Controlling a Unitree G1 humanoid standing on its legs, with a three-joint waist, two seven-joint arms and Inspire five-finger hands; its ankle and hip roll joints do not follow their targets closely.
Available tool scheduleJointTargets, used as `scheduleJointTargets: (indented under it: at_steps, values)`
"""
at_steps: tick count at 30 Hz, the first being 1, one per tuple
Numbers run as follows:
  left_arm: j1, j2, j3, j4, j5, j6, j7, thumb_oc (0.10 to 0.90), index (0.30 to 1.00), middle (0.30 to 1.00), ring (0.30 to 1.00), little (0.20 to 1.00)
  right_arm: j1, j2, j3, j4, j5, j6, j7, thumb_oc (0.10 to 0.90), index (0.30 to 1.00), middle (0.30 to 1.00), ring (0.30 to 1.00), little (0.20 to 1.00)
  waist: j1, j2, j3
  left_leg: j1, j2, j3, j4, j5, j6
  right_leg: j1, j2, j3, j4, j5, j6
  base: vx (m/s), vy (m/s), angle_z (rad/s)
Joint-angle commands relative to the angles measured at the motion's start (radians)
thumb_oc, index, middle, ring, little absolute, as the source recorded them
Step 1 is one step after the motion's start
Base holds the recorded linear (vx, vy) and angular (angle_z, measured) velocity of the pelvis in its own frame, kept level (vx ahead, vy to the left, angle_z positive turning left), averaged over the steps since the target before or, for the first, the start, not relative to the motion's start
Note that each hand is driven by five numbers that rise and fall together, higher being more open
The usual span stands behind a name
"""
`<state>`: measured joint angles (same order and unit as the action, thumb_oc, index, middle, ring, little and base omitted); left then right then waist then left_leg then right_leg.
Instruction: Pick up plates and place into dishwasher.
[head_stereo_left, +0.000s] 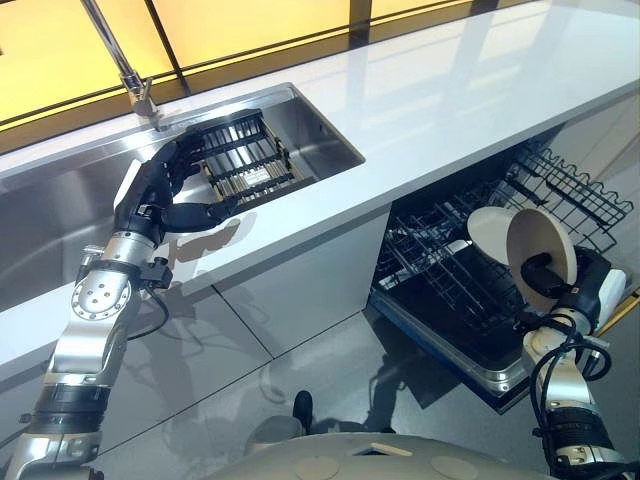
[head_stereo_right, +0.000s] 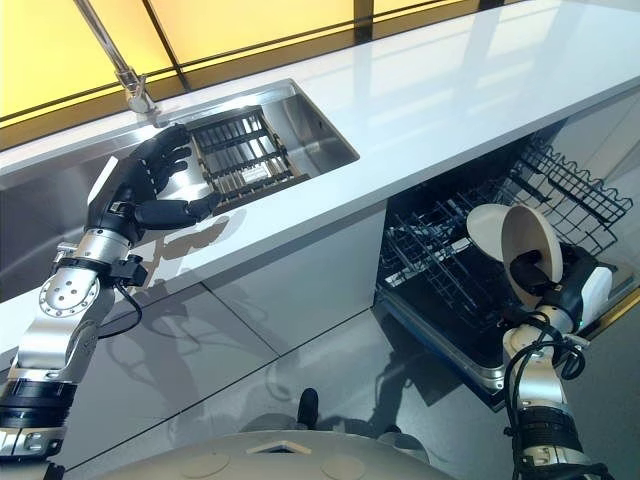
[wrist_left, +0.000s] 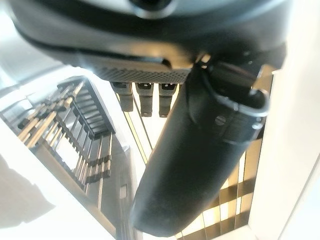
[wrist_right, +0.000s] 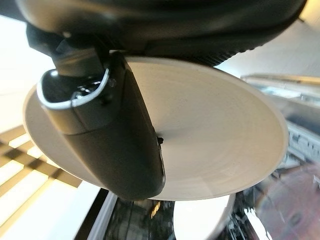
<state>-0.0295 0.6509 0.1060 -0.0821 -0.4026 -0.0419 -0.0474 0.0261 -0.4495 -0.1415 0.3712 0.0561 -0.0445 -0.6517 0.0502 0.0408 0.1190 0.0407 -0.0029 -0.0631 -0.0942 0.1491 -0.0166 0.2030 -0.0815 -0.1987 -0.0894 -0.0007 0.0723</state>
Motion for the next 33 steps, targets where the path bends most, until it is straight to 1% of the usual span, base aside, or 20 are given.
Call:
scheduleJointTargets:
  at_steps: [1,2,3,8,12,19,21,24,27,28,29,33]
  values:
    - [-0.05,0.034,0.068,-0.013,0.001,-0.069,0.019,0.8,0.9,0.9,0.9,0.9,-0.12,-0.101,0.012,-0.023,-0.056,-0.036,-0.019,0.1,0.3,0.3,0.3,0.2,0.031,-0.018,-0.065,0.088,-0.048,0.071,0.007,-0.156,0.025,-0.065,0.032,-0.025,0.059,-0.021,0.005,0.03,0.005,0.24]
    - [-0.05,0.033,0.065,-0.012,0.001,-0.066,0.016,0.8,0.9,0.9,0.9,0.9,-0.126,-0.103,0.022,-0.006,-0.054,-0.018,-0.019,0.1,0.3,0.3,0.3,0.2,0.036,-0.018,-0.064,0.087,-0.048,0.069,0.007,-0.155,0.024,-0.064,0.031,-0.029,0.057,-0.021,0.005,0.03,0.005,0.24]
    - [-0.05,0.034,0.061,-0.012,0.0,-0.06,0.012,0.8,0.9,0.9,0.9,0.9,-0.135,-0.107,0.035,0.016,-0.047,0.017,-0.016,0.1,0.3,0.3,0.3,0.2,0.044,-0.018,-0.064,0.086,-0.048,0.065,0.007,-0.154,0.023,-0.062,0.029,-0.036,0.055,-0.021,0.005,0.04,0.008,0.25]
    - [-0.038,0.037,0.057,-0.029,0.002,-0.037,-0.001,0.8,0.9,0.9,0.9,0.9,-0.153,-0.1,0.067,0.069,-0.018,0.067,-0.006,0.1,0.3,0.3,0.3,0.2,0.065,-0.019,-0.062,0.084,-0.05,0.05,0.007,-0.149,0.02,-0.055,0.025,-0.053,0.054,-0.024,0.005,0.03,0.005,0.15]
    - [-0.033,0.033,0.055,-0.03,0.001,-0.032,-0.01,0.8,0.9,0.9,0.9,0.9,-0.164,-0.082,0.103,0.113,-0.014,0.111,0.007,0.1,0.3,0.3,0.3,0.2,0.079,-0.017,-0.064,0.081,-0.051,0.041,0.007,-0.147,0.018,-0.051,0.023,-0.061,0.051,-0.024,0.004,0.02,0.014,0.2]
    - [-0.026,0.024,0.051,-0.039,0.003,-0.024,-0.025,0.8,0.9,0.9,0.9,0.9,-0.17,-0.062,0.15,0.166,-0.029,0.153,0.034,0.1,0.3,0.3,0.3,0.2,0.092,-0.013,-0.062,0.081,-0.05,0.033,0.007,-0.141,0.016,-0.045,0.019,-0.068,0.051,-0.024,0.004,0.02,0.014,0.14]
    - [-0.024,0.021,0.048,-0.048,0.002,-0.017,-0.028,0.8,0.9,0.9,0.9,0.9,-0.171,-0.058,0.17,0.168,-0.05,0.167,0.047,0.1,0.3,0.3,0.3,0.2,0.094,-0.012,-0.06,0.082,-0.051,0.03,0.007,-0.14,0.016,-0.045,0.018,-0.067,0.052,-0.023,0.005,0.02,0.019,0.11]
    - [-0.029,0.02,0.036,-0.048,0.002,-0.013,-0.035,0.8,0.9,0.9,0.9,0.9,-0.181,-0.061,0.197,0.176,-0.082,0.169,0.059,0.1,0.3,0.3,0.3,0.2,0.097,-0.011,-0.061,0.085,-0.052,0.028,0.007,-0.141,0.016,-0.04,0.017,-0.068,0.046,-0.02,0.006,0.01,0.006,0.02]
    - [-0.042,0.021,0.018,-0.049,0.002,-0.007,-0.036,0.8,0.9,0.9,0.9,0.9,-0.201,-0.068,0.218,0.169,-0.077,0.178,0.064,0.1,0.3,0.3,0.3,0.2,0.099,-0.012,-0.061,0.088,-0.053,0.027,0.007,-0.141,0.016,-0.035,0.016,-0.069,0.042,-0.016,0.008,0.0,0.0,0.0]
    - [-0.048,0.021,0.01,-0.051,0.0,-0.003,-0.034,0.8,0.9,0.9,0.9,0.9,-0.213,-0.074,0.226,0.163,-0.075,0.181,0.069,0.125,0.321,0.321,0.321,0.225,0.1,-0.012,-0.061,0.089,-0.054,0.027,0.007,-0.142,0.017,-0.035,0.016,-0.068,0.04,-0.015,0.008,0.0,0.0,0.0]
    - [-0.053,0.02,0.003,-0.052,-0.002,-0.001,-0.031,0.8,0.9,0.9,0.9,0.9,-0.222,-0.078,0.234,0.157,-0.072,0.18,0.065,0.8,0.9,0.9,0.9,0.9,0.101,-0.012,-0.061,0.089,-0.054,0.027,0.007,-0.142,0.017,-0.035,0.016,-0.068,0.038,-0.014,0.009,0.0,0.0,0.0]
    - [-0.066,0.013,-0.022,-0.043,0.003,-0.004,-0.029,0.8,0.9,0.9,0.9,0.9,-0.251,-0.081,0.245,0.093,-0.064,0.141,0.026,0.8,0.9,0.9,0.9,0.9,0.1,-0.011,-0.06,0.093,-0.055,0.029,0.007,-0.144,0.02,-0.032,0.015,-0.063,0.035,-0.011,0.01,0.0,0.0,0.0]
